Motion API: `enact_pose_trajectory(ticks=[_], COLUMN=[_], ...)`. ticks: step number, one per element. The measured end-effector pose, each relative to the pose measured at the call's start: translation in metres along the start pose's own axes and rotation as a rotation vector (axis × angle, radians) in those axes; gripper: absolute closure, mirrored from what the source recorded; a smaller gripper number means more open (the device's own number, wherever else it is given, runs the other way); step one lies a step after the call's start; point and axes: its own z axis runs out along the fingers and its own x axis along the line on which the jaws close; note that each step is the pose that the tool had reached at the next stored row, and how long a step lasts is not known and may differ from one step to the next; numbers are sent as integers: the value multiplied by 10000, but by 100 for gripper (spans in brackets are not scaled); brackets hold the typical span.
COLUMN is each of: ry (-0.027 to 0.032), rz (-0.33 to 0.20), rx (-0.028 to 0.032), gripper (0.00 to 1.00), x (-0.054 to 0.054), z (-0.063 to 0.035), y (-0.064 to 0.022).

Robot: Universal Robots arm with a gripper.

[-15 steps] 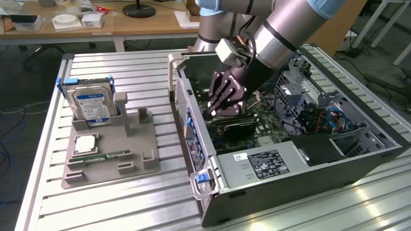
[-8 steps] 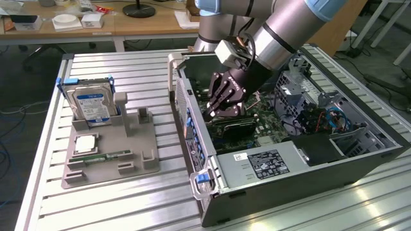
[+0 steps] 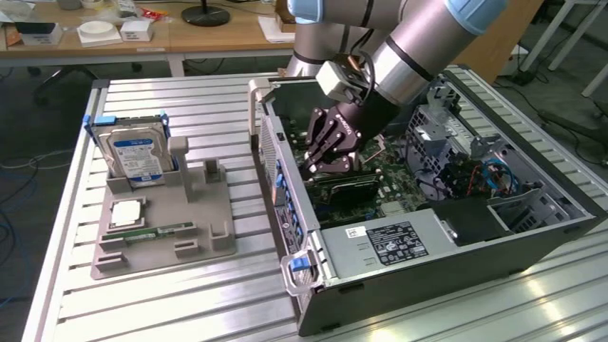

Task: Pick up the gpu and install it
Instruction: 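Press down on the gpu until it lock into place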

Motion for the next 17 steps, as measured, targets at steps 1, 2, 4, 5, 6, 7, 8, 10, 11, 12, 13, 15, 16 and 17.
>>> enact_pose_trajectory(ticks=[1, 2, 4, 5, 6, 7, 8, 10, 11, 12, 13, 15, 16, 17], ry=[1, 0, 0, -3, -3, -4, -3, -2, 0, 0, -2, -13, -12, -13], rz=[0, 0, 3, 3, 5, 5, 4, 3, 2, 2, 1, 0, 1, 1], rx=[-5, -10, -23, -30, -36, -41, -47, -56, -60, -62, -61, -61, -61, -63], gripper=[90, 90, 90, 90, 90, 90, 90, 90, 90, 90, 90, 90, 90, 90], x=[-2, -2, -2, -3, -2, -2, -2, -1, 0, 0, 1, 2, 3, 4], z=[3, 6, 10, 13, 16, 19, 23, 33, 39, 46, 55, 77, 86, 88], y=[-2, -4, -5, -6, -7, -9, -10, -13, -14, -18, -23, -36, -42, -47])
